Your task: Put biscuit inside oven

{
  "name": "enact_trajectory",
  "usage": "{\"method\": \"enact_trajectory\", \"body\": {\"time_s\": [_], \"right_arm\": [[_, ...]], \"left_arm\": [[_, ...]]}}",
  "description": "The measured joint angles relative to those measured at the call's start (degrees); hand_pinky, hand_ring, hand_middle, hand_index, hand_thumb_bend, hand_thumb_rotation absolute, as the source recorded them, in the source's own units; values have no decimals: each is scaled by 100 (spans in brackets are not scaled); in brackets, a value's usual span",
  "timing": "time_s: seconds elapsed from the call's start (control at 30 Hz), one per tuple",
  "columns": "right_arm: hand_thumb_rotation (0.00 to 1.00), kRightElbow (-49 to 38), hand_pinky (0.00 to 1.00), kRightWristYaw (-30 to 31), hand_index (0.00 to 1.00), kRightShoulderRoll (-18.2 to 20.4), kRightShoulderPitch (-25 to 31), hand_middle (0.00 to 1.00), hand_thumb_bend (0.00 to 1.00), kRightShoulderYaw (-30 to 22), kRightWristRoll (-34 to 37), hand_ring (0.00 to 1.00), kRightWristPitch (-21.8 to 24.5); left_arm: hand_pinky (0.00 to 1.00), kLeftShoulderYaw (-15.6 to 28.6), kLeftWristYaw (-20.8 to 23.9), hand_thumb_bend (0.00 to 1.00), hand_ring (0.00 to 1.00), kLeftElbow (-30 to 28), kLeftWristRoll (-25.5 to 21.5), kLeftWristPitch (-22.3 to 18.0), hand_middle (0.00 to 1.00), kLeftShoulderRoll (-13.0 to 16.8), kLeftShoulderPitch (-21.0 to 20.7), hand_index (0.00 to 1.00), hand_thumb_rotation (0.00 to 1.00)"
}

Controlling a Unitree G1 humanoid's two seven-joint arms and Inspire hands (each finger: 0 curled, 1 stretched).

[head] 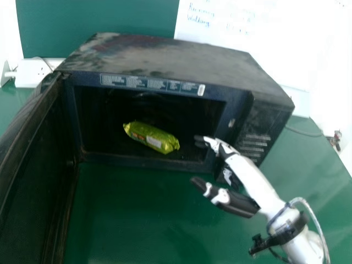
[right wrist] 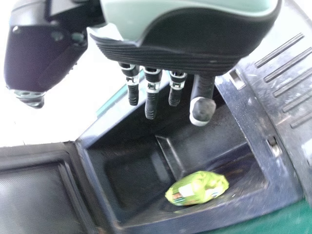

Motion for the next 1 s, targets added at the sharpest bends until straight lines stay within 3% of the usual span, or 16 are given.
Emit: {"method": "enact_trajectory", "body": {"time_s": [0.2,0.33,0.43,0.57,0.7,1.0], "right_arm": [[86,-589,0,489,99,37,536,91,87,-507,1588,100,997],[87,-540,0,802,98,65,651,91,86,-926,2667,100,1223],[87,-540,0,849,97,55,805,90,86,-1270,3398,100,1788],[89,-528,0,863,97,10,891,91,85,-1781,4427,100,2635],[89,-373,0,883,98,-50,974,92,85,-2292,5243,100,3251],[91,332,0,1238,99,-48,990,93,87,-2931,5969,100,3577]], "left_arm": [[100,0,-16,100,96,86,2,-2,94,16,-39,92,100],[86,0,-19,99,92,129,3,-1,90,34,-54,85,100],[86,0,-27,100,89,132,-1,5,87,56,-59,83,100],[77,0,-13,97,84,140,4,9,84,78,-75,80,100],[88,0,-23,94,88,174,11,-4,88,94,-82,86,100],[94,6,-125,89,94,251,-5,-4,95,186,-87,92,100]]}}
